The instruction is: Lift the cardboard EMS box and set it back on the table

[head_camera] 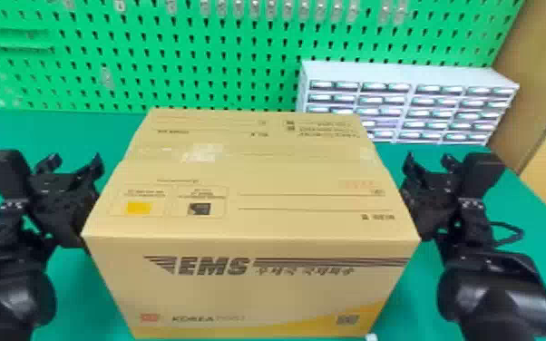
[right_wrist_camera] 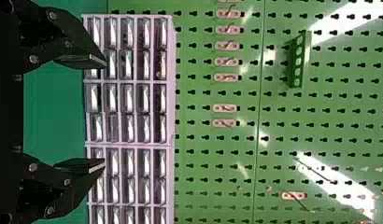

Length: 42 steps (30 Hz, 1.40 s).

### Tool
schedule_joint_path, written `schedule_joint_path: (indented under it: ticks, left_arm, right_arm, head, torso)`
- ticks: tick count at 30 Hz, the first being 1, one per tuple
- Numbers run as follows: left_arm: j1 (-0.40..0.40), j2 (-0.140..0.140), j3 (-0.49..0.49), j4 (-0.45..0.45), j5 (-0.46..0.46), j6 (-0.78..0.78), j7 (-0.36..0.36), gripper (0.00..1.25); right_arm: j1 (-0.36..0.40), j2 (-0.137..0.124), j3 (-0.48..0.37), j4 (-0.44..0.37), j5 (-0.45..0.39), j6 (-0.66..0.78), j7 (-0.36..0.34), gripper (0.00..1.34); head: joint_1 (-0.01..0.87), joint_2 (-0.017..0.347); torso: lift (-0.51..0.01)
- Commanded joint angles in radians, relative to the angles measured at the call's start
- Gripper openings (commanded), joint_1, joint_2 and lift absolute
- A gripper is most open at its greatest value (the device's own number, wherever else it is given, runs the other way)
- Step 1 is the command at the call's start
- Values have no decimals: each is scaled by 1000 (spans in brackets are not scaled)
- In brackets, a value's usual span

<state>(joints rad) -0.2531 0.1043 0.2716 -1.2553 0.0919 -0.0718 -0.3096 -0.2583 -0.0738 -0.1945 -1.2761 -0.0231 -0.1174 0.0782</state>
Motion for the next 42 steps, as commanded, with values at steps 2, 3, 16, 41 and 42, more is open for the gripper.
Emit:
schedule_joint_path:
  ticks: [2, 3, 16, 41, 42]
  left_arm:
    - [-2, 0, -2, 4, 3, -2, 0, 810]
    - [-3, 0, -2, 4, 3, -2, 0, 810]
    - [-5, 0, -9, 4, 8, -2, 0, 813]
    - [-18, 0, -98, 13, 37, -5, 0, 810]
    - [-18, 0, -101, 13, 37, -5, 0, 810]
  right_arm:
    - [-1, 2, 0, 3, 0, -4, 0, 770]
    - [-1, 2, -2, 3, 0, -4, 0, 750]
    - [-2, 6, -6, 4, 2, -4, 0, 749]
    - [-44, 75, 12, 64, 45, -68, -2, 749]
    - [-45, 75, 15, 72, 42, -77, -2, 749]
  head:
    - [678, -17]
    - [678, -17]
    - [678, -17]
    - [678, -17]
    - [678, -17]
  torso:
    - [-98]
    - [-98]
    - [-98]
    - [-98]
    - [-98]
